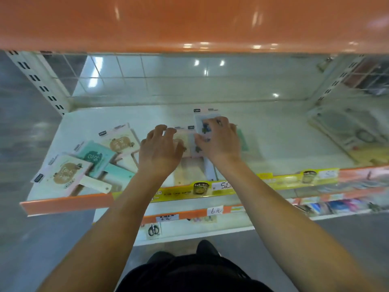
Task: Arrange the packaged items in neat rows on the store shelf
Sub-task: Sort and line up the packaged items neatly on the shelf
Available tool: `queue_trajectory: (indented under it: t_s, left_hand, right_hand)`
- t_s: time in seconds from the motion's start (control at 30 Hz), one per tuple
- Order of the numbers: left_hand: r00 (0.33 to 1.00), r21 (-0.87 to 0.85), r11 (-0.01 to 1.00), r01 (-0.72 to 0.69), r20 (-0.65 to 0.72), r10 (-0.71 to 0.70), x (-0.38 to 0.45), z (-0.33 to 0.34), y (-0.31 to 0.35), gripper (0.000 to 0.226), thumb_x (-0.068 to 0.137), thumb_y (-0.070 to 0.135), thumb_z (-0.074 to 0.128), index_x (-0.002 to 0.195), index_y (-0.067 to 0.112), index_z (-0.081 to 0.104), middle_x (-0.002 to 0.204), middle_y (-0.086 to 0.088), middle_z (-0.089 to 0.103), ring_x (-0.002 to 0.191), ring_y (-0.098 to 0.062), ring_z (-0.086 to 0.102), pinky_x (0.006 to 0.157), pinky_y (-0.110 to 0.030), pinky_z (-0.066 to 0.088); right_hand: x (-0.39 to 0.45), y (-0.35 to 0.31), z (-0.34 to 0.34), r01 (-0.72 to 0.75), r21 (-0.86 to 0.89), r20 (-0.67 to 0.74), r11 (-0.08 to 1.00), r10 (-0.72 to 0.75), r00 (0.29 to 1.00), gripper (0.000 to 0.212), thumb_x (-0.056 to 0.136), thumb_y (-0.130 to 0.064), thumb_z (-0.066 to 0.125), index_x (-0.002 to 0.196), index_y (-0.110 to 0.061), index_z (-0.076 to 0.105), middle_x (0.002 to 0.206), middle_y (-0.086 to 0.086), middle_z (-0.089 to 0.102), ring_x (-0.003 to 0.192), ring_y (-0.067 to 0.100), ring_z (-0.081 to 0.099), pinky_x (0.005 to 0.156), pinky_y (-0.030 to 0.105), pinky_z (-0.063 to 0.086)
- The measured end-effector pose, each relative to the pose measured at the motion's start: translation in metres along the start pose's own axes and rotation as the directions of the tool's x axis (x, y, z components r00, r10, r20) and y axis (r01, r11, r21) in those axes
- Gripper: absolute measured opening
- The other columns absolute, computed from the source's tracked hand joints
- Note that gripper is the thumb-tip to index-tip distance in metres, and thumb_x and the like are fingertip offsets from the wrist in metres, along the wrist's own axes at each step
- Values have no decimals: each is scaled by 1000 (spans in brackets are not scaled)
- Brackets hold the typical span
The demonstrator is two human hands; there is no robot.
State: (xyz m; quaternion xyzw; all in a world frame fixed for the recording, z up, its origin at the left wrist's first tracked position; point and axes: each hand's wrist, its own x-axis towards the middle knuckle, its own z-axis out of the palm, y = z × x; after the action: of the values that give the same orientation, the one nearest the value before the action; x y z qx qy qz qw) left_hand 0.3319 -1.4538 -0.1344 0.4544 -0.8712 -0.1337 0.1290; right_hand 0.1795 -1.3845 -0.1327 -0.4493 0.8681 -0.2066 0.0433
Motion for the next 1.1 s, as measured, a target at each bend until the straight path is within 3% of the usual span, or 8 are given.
queue_trajectory:
  t_s: [0.2,0.43,0.67,0.93,1.1]
  left_hand:
    - [999,-25,999,-41,32,42,2,10,34,42,91,36,51,130,20,51,139,-4,44,123,-28,46,97,-41,39]
    - [997,-23,998,-52,48,53,3,17,51,42,94,37,48,131,19,50,140,-2,42,126,-26,44,100,-40,38]
    - [996,-45,998,-52,73,55,0,30,62,39,91,36,50,126,19,52,134,-4,45,122,-28,46,100,-42,39]
    - [985,-50,992,-115,123,120,4,42,85,42,92,34,53,131,19,49,135,-4,44,123,-27,45,98,-43,41]
    - [975,8,991,-136,178,132,9,51,102,40,93,31,46,132,25,51,144,-3,38,129,-26,39,101,-42,35]
  right_hand:
    - [-5,33,-16,-77,1,19,997,77,997,45,85,-48,60,123,-25,57,133,3,44,116,32,43,96,37,41]
    - [-11,57,-10,-80,12,42,997,80,996,44,86,-50,59,122,-25,57,131,1,44,116,28,42,95,37,43]
    - [-11,71,-6,-42,21,127,999,39,991,45,92,-54,52,128,-27,56,140,1,42,126,31,38,104,40,39]
    - [-7,105,-24,-29,59,77,998,25,997,35,98,-20,47,130,-26,58,138,3,47,122,30,43,100,40,39]
    - [-7,121,-27,-14,38,110,999,10,994,34,98,-24,48,129,-31,60,133,-2,52,121,28,44,100,38,39]
